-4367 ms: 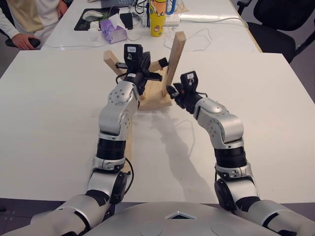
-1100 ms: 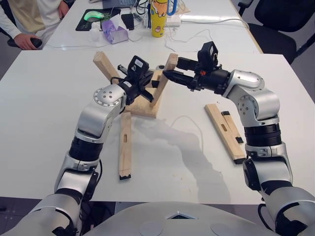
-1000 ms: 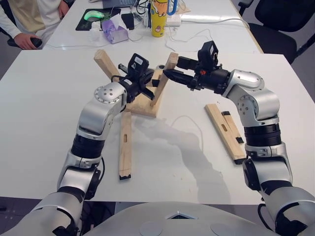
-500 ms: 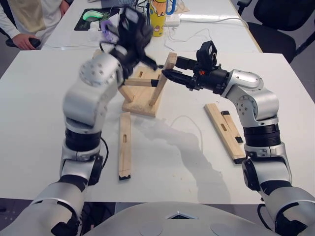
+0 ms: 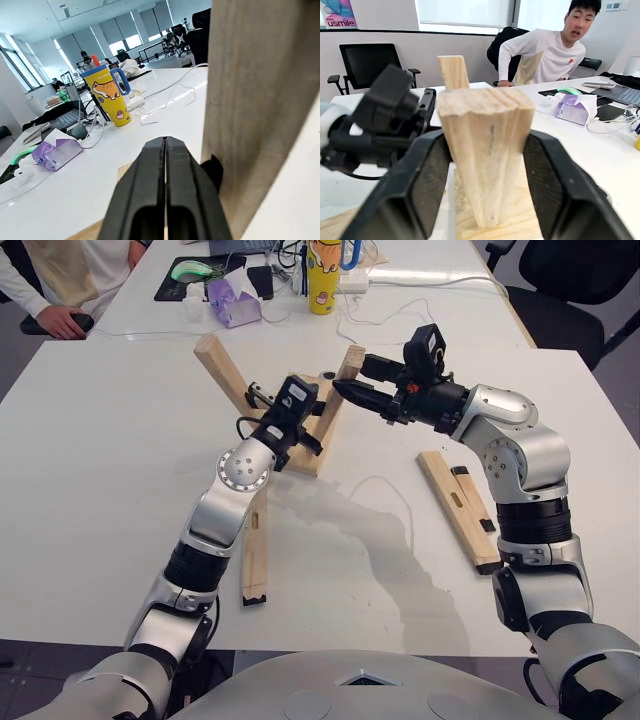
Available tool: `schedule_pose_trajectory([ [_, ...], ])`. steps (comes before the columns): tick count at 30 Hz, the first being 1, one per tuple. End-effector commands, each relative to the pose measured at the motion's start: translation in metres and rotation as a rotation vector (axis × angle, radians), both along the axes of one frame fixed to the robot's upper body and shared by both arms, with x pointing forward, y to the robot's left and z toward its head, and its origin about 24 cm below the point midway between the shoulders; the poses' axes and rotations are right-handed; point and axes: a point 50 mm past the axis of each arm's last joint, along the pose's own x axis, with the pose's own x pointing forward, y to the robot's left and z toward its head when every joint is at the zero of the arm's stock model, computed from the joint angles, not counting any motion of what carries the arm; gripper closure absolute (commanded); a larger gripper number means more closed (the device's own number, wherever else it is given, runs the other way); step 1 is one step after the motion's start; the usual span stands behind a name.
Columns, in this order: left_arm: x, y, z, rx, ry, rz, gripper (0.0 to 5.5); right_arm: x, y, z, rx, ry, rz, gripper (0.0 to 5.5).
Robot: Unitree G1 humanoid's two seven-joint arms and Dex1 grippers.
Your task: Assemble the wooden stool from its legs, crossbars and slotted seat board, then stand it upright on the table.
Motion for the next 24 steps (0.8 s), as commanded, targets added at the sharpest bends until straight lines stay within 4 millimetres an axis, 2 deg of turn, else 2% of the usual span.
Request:
schedule_pose_trajectory([
  [1, 0.002, 0.014, 0.045, -0.049, -0.171, 0.035, 5.50, 0.000, -0.001, -0.006, -0.032, 0.020, -0.004, 3.32],
  [3, -0.001, 0.026, 0.069, -0.126, -0.241, 0.066, 5.50, 0.000, -0.002, -0.006, -0.036, 0.018, -0.010, 3.32],
  [6, -0.006, 0.057, 0.109, -0.286, -0.345, 0.144, 5.50, 0.000, -0.004, -0.007, -0.035, 0.026, -0.022, 3.32],
  [8, -0.006, 0.077, 0.120, -0.333, -0.371, 0.200, 5.50, -0.002, -0.006, -0.009, -0.032, 0.044, -0.016, 3.32],
  [9, -0.004, 0.084, 0.121, -0.343, -0.365, 0.218, 5.50, -0.002, -0.007, -0.010, -0.029, 0.053, -0.016, 2.96],
  [14, 0.004, 0.111, 0.098, -0.296, -0.304, 0.323, 5.50, -0.003, -0.008, -0.009, -0.021, 0.059, -0.016, 2.29],
  [19, 0.007, 0.140, 0.078, -0.252, -0.254, 0.417, 5.50, -0.005, -0.014, -0.009, -0.068, 0.036, -0.018, 2.29],
  [22, 0.006, 0.165, 0.061, -0.143, -0.222, 0.490, 5.50, -0.008, -0.019, -0.019, -0.126, 0.050, -0.024, 2.29],
  [24, 0.004, 0.187, 0.039, -0.071, -0.139, 0.524, 5.50, -0.011, -0.022, -0.032, -0.184, 0.072, -0.034, 2.29],
])
